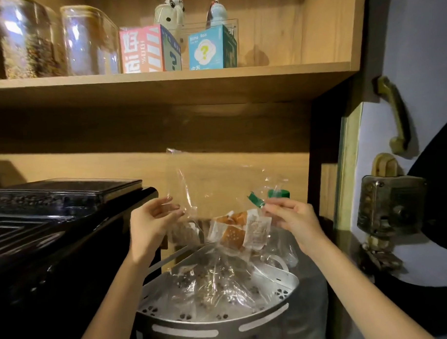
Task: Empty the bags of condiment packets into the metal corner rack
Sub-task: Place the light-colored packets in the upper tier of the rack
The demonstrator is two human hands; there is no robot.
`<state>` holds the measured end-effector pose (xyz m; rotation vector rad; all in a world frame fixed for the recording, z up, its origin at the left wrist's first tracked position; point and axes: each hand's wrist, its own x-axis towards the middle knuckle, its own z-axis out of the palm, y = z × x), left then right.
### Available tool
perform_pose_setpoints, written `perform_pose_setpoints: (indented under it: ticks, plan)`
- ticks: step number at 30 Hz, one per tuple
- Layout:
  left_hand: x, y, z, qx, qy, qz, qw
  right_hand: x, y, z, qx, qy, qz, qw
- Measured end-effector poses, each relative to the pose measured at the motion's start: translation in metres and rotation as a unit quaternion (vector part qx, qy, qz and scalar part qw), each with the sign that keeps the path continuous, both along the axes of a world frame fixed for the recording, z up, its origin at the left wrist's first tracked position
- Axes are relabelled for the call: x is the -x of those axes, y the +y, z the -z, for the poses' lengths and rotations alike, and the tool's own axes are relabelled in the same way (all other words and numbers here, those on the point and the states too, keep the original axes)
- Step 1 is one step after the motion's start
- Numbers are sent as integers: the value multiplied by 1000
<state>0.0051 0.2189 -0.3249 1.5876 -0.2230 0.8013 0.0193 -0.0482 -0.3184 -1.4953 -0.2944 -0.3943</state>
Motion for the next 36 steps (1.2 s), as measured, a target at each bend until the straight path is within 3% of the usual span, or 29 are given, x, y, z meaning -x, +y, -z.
perform_pose_setpoints:
  ticks: [6, 9, 17, 22, 29, 32, 36]
  plan:
    - [2, 3, -10, 10, 3, -24, 1000, 5, -6, -15, -39, -48, 17, 998]
    - [4, 1, -16, 13, 0, -38, 999, 5, -10, -25, -9, -59, 20, 998]
    - [4, -4, -38, 62, -17, 30, 997, 1, -14, -41, -44, -64, 22, 997]
    - [2, -6, -38, 78, -25, 48, 995, -2, -18, -29, -155, 17, -125, 980]
    - [3, -3, -33, 76, -42, 35, 996, -3, -19, 25, 18, 192, -182, 964]
    - [3, -4, -33, 75, -51, 36, 995, 1, -9, 31, 69, 183, -150, 969]
    - [4, -2, -34, 96, -30, 46, 994, 1, 3, 25, 52, 128, -62, 988]
